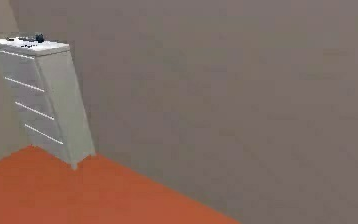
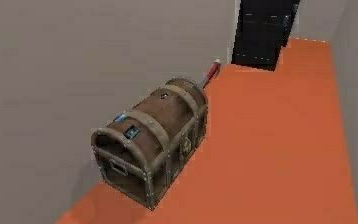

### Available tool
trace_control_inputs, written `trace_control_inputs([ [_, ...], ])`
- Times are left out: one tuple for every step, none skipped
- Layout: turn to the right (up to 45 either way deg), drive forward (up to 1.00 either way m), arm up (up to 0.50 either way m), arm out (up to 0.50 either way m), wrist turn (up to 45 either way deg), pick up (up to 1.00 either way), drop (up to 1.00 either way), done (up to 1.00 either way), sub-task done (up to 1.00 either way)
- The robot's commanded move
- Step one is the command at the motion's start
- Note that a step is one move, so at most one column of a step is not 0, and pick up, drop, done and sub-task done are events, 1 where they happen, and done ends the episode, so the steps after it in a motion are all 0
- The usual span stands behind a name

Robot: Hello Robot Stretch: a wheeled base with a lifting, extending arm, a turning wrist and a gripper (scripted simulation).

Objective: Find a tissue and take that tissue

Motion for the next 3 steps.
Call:
trace_control_inputs([
  [30.0,0.0,0.0,0.0,0.0,0.0,0.0,0.0,0.0],
  [0.0,0.05,0.0,0.0,0.0,0.0,0.0,0.0,0.0],
  [45.0,0.0,0.0,0.0,0.0,0.0,0.0,0.0,0.0],
])
